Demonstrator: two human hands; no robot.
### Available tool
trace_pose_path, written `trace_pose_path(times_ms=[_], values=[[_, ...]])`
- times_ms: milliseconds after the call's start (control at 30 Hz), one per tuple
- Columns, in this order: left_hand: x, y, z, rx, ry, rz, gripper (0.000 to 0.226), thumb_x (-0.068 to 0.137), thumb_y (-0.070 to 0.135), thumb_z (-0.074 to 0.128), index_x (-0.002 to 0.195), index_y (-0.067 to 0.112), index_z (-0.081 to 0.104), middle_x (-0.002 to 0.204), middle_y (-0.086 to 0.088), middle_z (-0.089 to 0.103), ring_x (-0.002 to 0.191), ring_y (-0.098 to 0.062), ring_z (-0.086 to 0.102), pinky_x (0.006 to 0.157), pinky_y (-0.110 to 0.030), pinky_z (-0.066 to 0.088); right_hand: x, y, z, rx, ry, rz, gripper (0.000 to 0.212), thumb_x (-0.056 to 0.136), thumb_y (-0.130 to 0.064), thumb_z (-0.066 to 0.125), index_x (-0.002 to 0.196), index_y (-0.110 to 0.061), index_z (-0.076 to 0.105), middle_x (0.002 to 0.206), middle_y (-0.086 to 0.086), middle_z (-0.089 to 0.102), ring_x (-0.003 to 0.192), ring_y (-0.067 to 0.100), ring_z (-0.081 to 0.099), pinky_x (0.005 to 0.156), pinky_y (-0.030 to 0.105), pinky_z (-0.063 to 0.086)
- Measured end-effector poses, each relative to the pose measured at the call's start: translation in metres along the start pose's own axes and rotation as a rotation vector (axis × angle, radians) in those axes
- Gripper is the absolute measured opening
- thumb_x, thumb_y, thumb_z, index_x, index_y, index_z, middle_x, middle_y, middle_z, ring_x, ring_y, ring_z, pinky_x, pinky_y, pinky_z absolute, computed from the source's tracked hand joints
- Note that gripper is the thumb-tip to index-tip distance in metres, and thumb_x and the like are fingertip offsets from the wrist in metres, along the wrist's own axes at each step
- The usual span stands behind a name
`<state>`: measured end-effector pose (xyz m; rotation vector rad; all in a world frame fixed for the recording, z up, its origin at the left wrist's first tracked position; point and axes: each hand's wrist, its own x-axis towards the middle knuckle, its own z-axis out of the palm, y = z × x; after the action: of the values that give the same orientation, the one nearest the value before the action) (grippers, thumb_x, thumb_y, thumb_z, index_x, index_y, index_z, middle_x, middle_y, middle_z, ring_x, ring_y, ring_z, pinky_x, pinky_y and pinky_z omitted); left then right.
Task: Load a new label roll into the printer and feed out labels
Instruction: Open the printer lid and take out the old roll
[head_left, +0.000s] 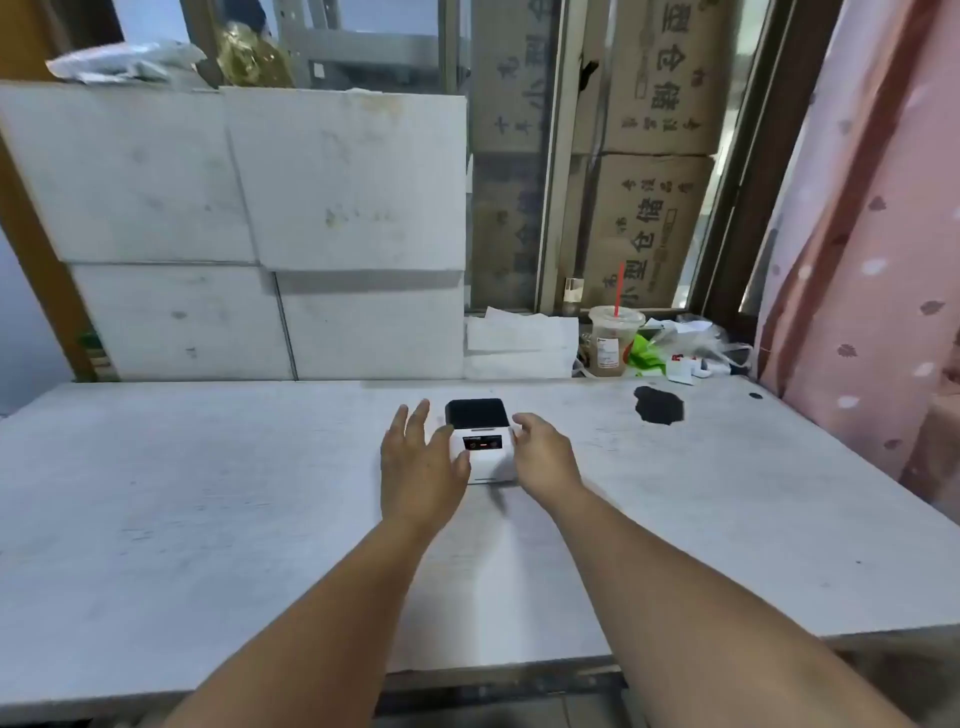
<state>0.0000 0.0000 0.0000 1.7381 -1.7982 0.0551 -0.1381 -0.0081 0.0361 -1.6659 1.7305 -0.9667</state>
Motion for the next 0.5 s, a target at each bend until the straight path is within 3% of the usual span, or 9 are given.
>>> trace_pose_path(times_ms=[133, 267, 400, 500], values=[[-0.005, -0.005, 0.017, 0.016, 0.078, -0.066, 0.031, 0.091, 0.032, 0.05, 0.108, 0.012, 0.065, 0.152, -0.017, 0.024, 0.141, -0.035, 0.016, 0.112, -0.047, 0.016, 0.011, 0.015, 0.015, 0.072, 0.07, 0.058, 0.036, 0.099, -0.016, 0.033, 0.127, -0.013, 0.055, 0.124, 0.01, 0.062, 0.111, 0.027, 0.056, 0.087, 0.032, 0.044], [-0.005, -0.009, 0.026, 0.127, 0.102, -0.036, 0.056, 0.088, 0.05, 0.028, 0.112, 0.012, 0.062, 0.151, -0.017, 0.028, 0.139, -0.036, 0.023, 0.109, -0.052, 0.021, 0.017, 0.029, 0.026, 0.058, 0.112, 0.027, 0.037, 0.098, -0.016, 0.031, 0.116, -0.022, 0.063, 0.107, 0.004, 0.07, 0.092, 0.021, 0.06, 0.076, 0.029, 0.046], [-0.002, -0.008, 0.026, 0.17, -0.087, -0.081, 0.062, 0.09, 0.061, 0.022, 0.117, 0.017, 0.057, 0.158, -0.006, -0.005, 0.143, -0.028, -0.01, 0.114, -0.049, 0.001, 0.021, 0.036, 0.032, -0.003, 0.117, 0.033, 0.039, 0.093, -0.016, 0.032, 0.115, -0.028, 0.062, 0.099, 0.005, 0.07, 0.091, 0.023, 0.062, 0.076, 0.035, 0.051], [-0.003, -0.006, 0.022, 0.154, -0.092, -0.097, 0.061, 0.09, 0.061, 0.023, 0.106, 0.018, 0.063, 0.158, -0.002, -0.006, 0.142, -0.025, -0.014, 0.114, -0.049, -0.002, 0.019, 0.038, 0.031, 0.028, 0.142, 0.02, 0.036, 0.097, -0.019, 0.033, 0.117, -0.023, 0.063, 0.102, 0.005, 0.071, 0.093, 0.023, 0.062, 0.078, 0.034, 0.05]])
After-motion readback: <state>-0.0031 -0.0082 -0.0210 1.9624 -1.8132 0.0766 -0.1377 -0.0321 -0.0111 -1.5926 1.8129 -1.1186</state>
